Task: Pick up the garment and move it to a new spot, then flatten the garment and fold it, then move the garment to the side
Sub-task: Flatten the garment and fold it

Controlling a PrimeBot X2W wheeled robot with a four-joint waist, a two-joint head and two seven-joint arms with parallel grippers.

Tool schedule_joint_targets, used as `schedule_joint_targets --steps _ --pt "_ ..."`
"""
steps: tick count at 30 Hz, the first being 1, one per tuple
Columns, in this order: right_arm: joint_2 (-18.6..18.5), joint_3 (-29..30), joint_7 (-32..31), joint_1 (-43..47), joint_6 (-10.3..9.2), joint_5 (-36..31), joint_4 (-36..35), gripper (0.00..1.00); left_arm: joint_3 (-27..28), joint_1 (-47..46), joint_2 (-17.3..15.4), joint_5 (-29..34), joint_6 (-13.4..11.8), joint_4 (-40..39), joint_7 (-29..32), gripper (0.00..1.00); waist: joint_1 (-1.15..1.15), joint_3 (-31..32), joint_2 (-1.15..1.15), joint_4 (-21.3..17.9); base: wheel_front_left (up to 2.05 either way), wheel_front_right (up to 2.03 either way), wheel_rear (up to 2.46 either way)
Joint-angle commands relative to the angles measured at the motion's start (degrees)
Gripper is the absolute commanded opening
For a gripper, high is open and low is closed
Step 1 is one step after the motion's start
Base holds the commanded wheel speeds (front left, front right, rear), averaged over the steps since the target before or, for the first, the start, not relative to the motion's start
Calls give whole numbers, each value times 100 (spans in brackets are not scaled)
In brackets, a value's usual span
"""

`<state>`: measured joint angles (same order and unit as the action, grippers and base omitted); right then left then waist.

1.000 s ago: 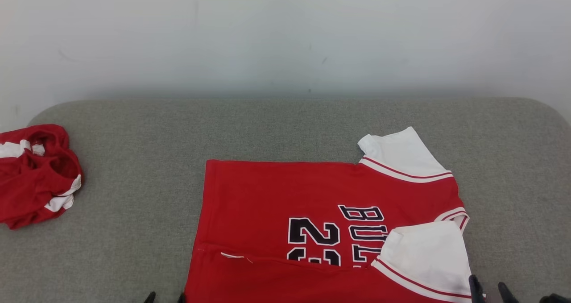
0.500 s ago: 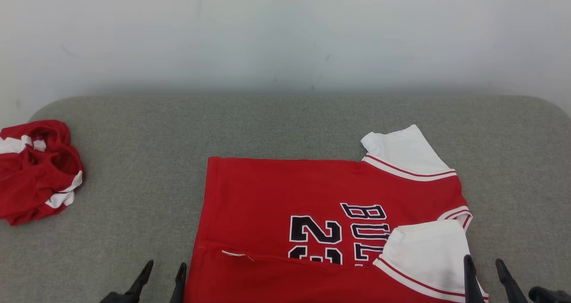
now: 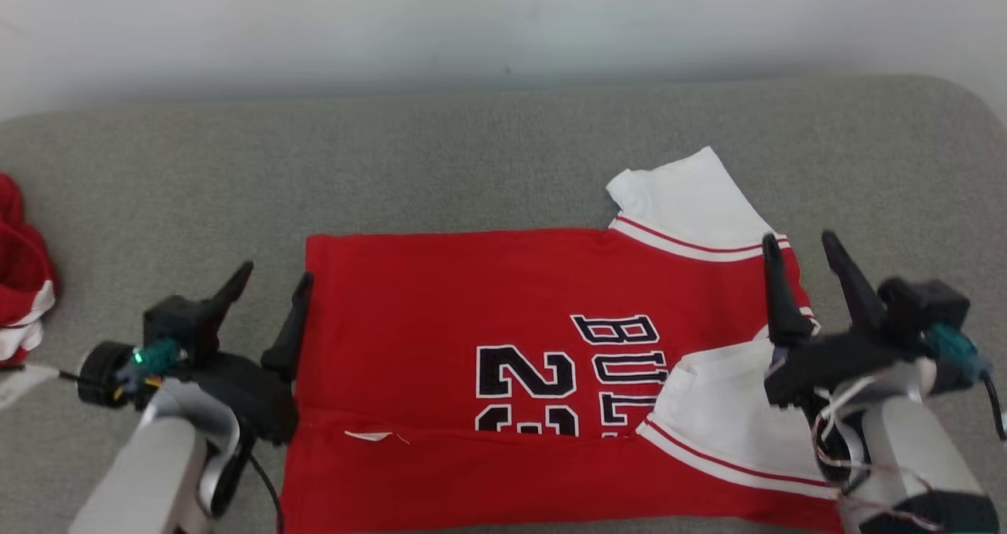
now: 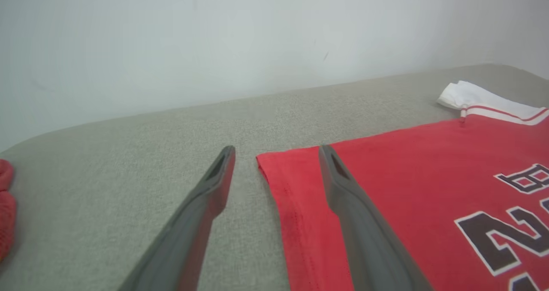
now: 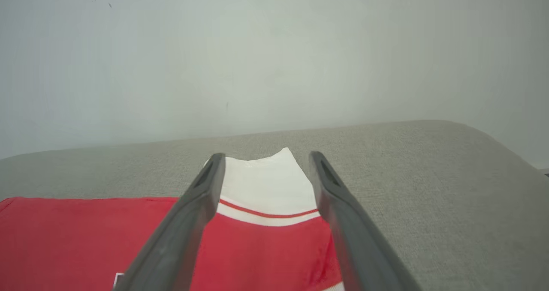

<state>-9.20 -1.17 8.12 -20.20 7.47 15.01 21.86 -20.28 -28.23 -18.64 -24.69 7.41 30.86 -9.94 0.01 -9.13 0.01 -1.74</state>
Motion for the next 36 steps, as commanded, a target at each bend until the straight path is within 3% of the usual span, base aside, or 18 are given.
schedule_joint_targets --steps 1,10,22,23,24,25,36 --pt "-38 -105 33 -384 3 -51 181 100 -127 -323 -116 -205 2 100 145 100 -1 -643 -1 -395 0 0 0" --pt "-63 -706 342 -2220 3 -49 1425 100 -974 -1683 -695 -1403 3 646 992 100 -1 -1180 -1 -613 0 0 0" --pt "-27 -1172 680 -2804 3 200 2441 100 -1648 -2012 -855 -2187 4 1434 1175 100 -1 -1091 -1 -746 0 0 0" --pt "-40 -1192 691 -2811 3 213 2488 100 -1696 -2032 -863 -2247 4 1459 1167 49 -1 -1085 -1 -742 0 0 0" --pt "-48 -1209 700 -2808 3 227 2532 100 -1752 -2053 -871 -2281 4 1487 1135 28 -1 -1077 -1 -735 0 0 0" --pt "-57 -1227 707 -2808 3 241 2582 100 -1802 -2069 -876 -2305 4 1506 1093 0 -1 -1066 -1 -719 0 0 0" --pt "-289 -1184 437 -3468 3 268 3625 100 -2210 -2356 -785 -2372 -4 1246 322 0 -1 -1127 -1 -205 0 0 0"
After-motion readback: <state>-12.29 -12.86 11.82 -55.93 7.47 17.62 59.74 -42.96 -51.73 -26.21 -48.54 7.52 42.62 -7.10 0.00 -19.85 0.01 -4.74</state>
